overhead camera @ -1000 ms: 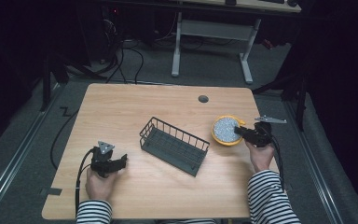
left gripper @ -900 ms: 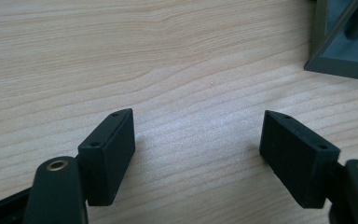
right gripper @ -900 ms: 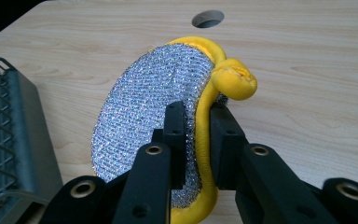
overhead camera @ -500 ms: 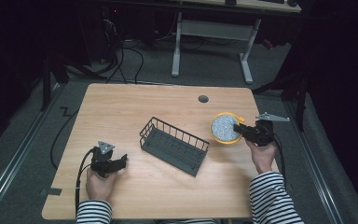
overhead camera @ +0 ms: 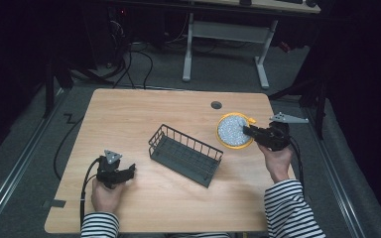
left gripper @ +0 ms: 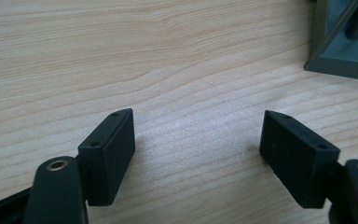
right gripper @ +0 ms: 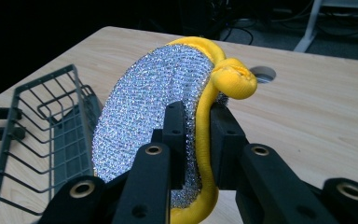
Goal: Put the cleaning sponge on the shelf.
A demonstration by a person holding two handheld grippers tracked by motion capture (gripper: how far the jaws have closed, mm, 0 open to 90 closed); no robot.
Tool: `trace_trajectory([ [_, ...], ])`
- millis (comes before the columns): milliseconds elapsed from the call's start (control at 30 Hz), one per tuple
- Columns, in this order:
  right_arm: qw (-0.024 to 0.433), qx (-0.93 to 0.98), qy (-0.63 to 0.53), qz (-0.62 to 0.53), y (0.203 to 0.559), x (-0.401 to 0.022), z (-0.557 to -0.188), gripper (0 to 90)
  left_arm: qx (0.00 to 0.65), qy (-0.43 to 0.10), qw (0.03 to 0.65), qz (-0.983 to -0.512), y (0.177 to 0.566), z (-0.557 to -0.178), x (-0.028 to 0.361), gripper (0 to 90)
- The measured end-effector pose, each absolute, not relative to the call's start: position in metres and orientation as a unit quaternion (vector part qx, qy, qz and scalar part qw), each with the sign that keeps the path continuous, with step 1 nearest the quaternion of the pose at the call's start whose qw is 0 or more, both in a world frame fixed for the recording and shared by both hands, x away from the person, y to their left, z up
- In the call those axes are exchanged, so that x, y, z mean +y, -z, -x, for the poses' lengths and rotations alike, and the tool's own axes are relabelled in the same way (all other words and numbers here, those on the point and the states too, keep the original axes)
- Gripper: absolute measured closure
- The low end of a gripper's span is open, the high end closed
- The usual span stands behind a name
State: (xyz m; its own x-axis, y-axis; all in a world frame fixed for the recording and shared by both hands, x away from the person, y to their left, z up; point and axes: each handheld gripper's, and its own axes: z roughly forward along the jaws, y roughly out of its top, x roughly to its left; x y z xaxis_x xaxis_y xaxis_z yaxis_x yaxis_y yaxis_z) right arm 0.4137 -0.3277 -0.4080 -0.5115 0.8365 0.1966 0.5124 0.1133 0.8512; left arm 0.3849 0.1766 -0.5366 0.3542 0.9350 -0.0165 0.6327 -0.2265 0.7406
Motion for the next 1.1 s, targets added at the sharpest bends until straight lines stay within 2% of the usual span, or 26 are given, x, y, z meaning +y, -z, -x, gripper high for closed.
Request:
trace_trajectory([
  [500,0.162,0.752,-0.484,-0.418,0.390,-0.293,-0.413,78.5,0.523,-0.224,0.337,-0.750,0.537,-0.385,0.177,27.4],
  [1100,0.139,0.782,-0.482,-0.369,0.402,-0.249,-0.418,77.6,0.523,-0.224,0.338,-0.750,0.537,-0.385,0.177,27.4],
])
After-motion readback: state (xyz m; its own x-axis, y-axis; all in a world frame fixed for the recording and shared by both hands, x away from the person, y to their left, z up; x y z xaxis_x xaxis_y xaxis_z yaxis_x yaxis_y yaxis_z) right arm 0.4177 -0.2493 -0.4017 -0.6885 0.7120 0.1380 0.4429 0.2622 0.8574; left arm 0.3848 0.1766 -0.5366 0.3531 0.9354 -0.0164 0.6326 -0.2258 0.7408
